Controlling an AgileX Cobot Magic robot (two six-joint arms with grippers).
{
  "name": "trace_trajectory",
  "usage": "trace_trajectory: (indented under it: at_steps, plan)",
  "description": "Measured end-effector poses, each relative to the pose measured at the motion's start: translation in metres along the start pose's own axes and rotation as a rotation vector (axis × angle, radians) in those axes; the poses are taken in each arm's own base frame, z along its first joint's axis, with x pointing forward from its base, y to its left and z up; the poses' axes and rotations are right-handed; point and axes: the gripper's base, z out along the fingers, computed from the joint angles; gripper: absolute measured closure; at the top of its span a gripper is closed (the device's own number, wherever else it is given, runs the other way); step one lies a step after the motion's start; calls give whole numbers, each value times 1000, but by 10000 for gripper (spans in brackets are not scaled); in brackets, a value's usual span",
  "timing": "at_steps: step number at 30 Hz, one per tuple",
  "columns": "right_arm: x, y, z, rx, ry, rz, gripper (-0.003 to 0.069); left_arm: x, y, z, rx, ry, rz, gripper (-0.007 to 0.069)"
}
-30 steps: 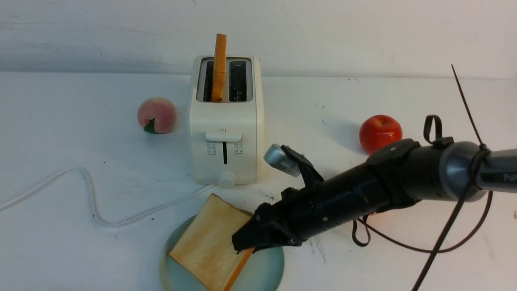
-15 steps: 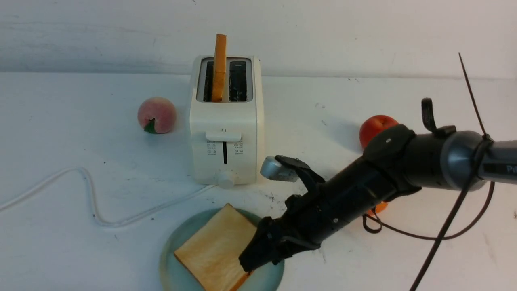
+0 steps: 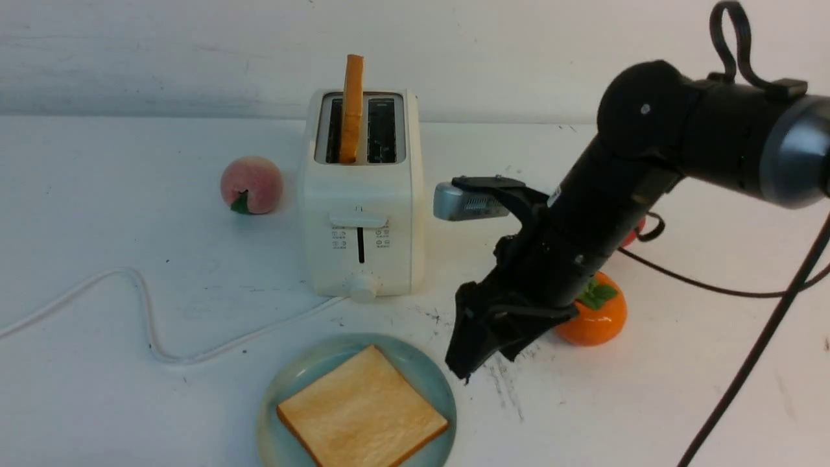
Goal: Take toasted bread from bread machine on white table place on plate.
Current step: 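Reach for a toast slice standing in the toaster with the left gripper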
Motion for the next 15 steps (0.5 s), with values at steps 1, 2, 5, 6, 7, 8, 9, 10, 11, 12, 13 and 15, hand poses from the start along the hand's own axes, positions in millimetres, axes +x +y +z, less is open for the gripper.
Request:
trace_trajectory:
  at_steps: [1,2,5,6,7,8,9,10,11,12,13,15]
  plan:
    - [-2,-1,-5,31,-4,4,146,-1,-1,0,14,-6,1,385]
    - [-4,-2,-11,79,-8,4,188,-1,-5,-1,30,-12,10,385]
    - [-5,-5,-28,211,-19,18,324,-4,-29,-9,113,-30,65,398]
    - [-4,-6,-33,252,-22,14,360,-5,-38,-12,141,-37,83,405]
    - [-3,-7,-37,283,-25,24,410,-6,-45,-15,159,-42,106,419]
    - [0,-9,-47,351,-31,35,487,-8,-61,-21,191,-47,148,447]
    - [2,-9,-53,387,-39,45,551,-8,-70,-23,191,-42,179,476]
    - [6,-8,-62,434,-55,65,609,-9,-80,-24,185,-30,223,508]
    - [8,-7,-67,454,-67,80,642,-8,-88,-24,167,-8,272,535]
    - [10,-6,-70,466,-72,81,648,-9,-95,-26,167,0,294,549]
    - [16,-4,-77,488,-85,101,669,-8,-105,-24,139,34,345,584]
    - [32,6,-94,507,-124,127,677,-9,-126,-15,54,130,443,638]
